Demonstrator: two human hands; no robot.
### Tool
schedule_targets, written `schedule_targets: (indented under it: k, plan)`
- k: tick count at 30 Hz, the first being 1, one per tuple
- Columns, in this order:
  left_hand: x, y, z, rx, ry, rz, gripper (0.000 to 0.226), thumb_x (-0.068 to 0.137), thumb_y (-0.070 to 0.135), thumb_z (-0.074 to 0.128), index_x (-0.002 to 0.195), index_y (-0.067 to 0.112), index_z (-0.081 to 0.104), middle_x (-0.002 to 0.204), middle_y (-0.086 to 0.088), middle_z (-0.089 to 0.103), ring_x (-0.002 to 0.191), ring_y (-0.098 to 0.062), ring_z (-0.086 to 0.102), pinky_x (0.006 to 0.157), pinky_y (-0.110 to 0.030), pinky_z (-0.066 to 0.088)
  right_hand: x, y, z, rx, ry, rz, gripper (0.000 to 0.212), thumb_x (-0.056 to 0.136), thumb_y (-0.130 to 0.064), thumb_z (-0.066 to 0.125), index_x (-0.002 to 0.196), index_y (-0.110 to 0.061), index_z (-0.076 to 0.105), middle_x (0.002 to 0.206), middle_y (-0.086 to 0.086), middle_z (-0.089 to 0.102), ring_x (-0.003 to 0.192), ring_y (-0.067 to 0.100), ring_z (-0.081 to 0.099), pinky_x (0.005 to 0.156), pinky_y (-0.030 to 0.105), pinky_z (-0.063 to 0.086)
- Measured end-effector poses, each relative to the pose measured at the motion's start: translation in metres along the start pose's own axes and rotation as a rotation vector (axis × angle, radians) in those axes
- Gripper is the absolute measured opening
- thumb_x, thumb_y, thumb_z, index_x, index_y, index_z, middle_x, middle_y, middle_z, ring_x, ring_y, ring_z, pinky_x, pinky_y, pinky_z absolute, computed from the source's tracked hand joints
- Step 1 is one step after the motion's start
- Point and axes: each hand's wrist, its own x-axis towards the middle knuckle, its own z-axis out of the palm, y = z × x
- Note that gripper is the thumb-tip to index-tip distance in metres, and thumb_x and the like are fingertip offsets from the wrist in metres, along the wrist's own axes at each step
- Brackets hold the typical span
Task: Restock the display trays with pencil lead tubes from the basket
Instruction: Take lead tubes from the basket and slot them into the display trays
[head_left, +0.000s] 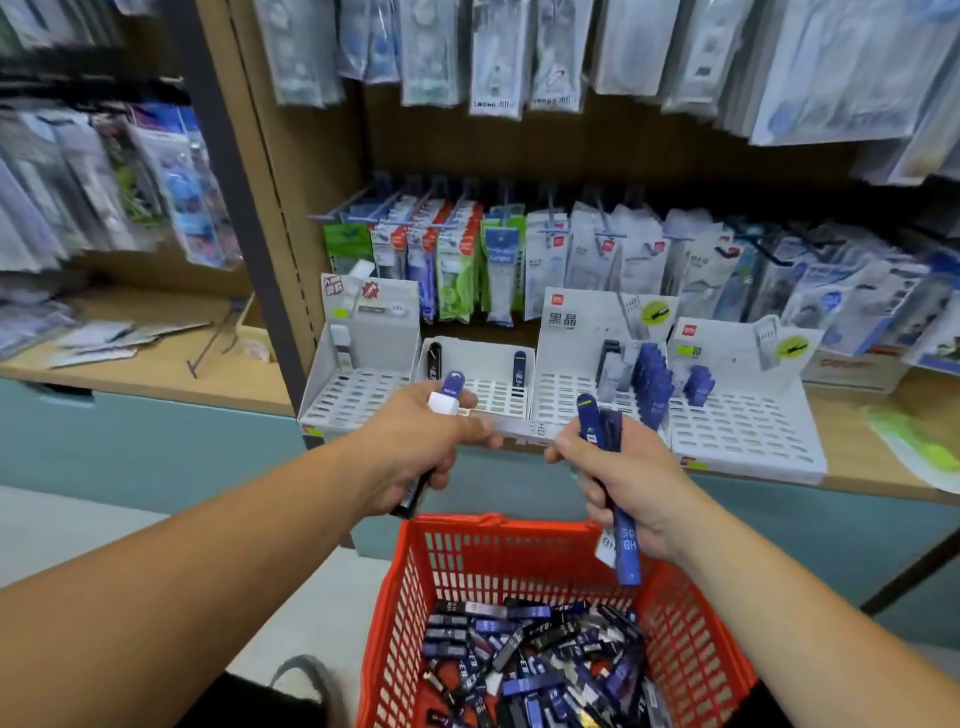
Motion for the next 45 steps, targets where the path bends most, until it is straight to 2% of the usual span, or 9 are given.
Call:
schedule_targets:
  k: [3,6,11,19,25,29,35,41,45]
  plan:
    - [0.02,-0.003,0.004,0.081,-0.076,0.02,0.017,0.094,0.012,0.073,0.108,0.005,0.067,0.098,-0.017,0.078,0.051,-0.015,0.031,0.046,-0.024,0.032,0.013,0.0,-0.005,0.035,0.12,-0.005,0.017,0.097,-0.011,0.067,0.108,-0.01,0.054,0.091,0.018,0.075,0.047,0.018,0.033,0.042,0.023,0.029]
    - [0.039,-0.006,0.006,0.129,-0.149,0.021,0.009,0.096,0.013,0.071,0.101,0.007,0.067,0.095,-0.017,0.078,0.049,-0.015,0.031,0.046,-0.024,0.031,0.025,-0.002,-0.01,0.065,0.223,0.013,0.018,0.095,-0.012,0.07,0.109,-0.014,0.059,0.092,0.018,0.076,0.046,0.016,0.034,0.042,0.022,0.027]
    - [0.059,-0.016,0.021,0.198,-0.252,0.001,0.008,0.095,0.015,0.072,0.095,0.011,0.065,0.074,-0.014,0.071,0.044,-0.016,0.032,0.044,-0.023,0.03,0.037,-0.003,-0.018,0.032,0.316,-0.037,0.015,0.091,-0.015,0.076,0.103,-0.013,0.067,0.06,0.007,0.051,0.044,0.017,0.037,0.041,0.024,0.03]
    - [0.088,-0.006,0.067,0.064,-0.228,0.025,0.026,0.1,0.034,0.066,0.087,0.014,0.056,0.06,-0.005,0.054,0.043,-0.014,0.041,0.043,-0.024,0.037,0.053,-0.027,-0.072,-0.278,0.579,-0.222,0.007,0.09,-0.012,0.075,0.091,-0.015,0.068,0.057,-0.008,0.057,0.04,0.005,0.044,0.046,0.024,0.037]
    - [0.108,-0.003,0.082,0.018,-0.138,0.053,0.038,0.1,0.049,0.061,0.093,0.012,0.055,0.056,-0.007,0.048,0.039,-0.019,0.043,0.042,-0.026,0.04,0.09,-0.029,-0.099,-0.536,0.562,-0.281,0.006,0.092,-0.009,0.071,0.091,-0.013,0.066,0.07,-0.01,0.063,0.053,-0.003,0.053,0.06,0.022,0.04]
    - [0.123,-0.006,0.084,0.013,-0.1,0.053,0.035,0.098,0.046,0.064,0.089,0.015,0.053,0.054,-0.003,0.042,0.042,-0.019,0.036,0.044,-0.026,0.036,0.109,-0.023,-0.116,-0.638,0.585,-0.281,0.011,0.091,-0.012,0.072,0.086,-0.02,0.065,0.085,-0.004,0.07,0.079,0.014,0.064,0.071,0.029,0.046]
    - [0.139,-0.013,0.097,0.017,-0.106,0.034,0.032,0.097,0.035,0.07,0.08,0.015,0.052,0.059,-0.006,0.043,0.043,-0.019,0.036,0.043,-0.027,0.036,0.133,-0.038,-0.131,-0.665,0.483,-0.32,0.012,0.091,-0.015,0.074,0.087,-0.023,0.066,0.079,-0.012,0.066,0.068,-0.006,0.058,0.064,0.014,0.043]
    - [0.148,-0.015,0.11,0.031,-0.125,0.04,0.034,0.097,0.034,0.07,0.075,0.014,0.053,0.061,-0.008,0.047,0.042,-0.02,0.036,0.044,-0.029,0.038,0.148,-0.032,-0.139,-0.751,0.413,-0.318,0.019,0.09,-0.016,0.075,0.083,-0.029,0.064,0.07,-0.026,0.063,0.07,-0.006,0.058,0.067,0.018,0.043]
    - [0.151,-0.018,0.11,0.026,-0.13,0.026,0.033,0.096,0.036,0.071,0.077,0.015,0.054,0.064,-0.01,0.048,0.044,-0.02,0.037,0.046,-0.031,0.039,0.155,-0.028,-0.139,-0.749,0.395,-0.326,0.014,0.089,-0.016,0.077,0.089,-0.026,0.067,0.075,-0.022,0.064,0.074,-0.005,0.06,0.071,0.016,0.044]
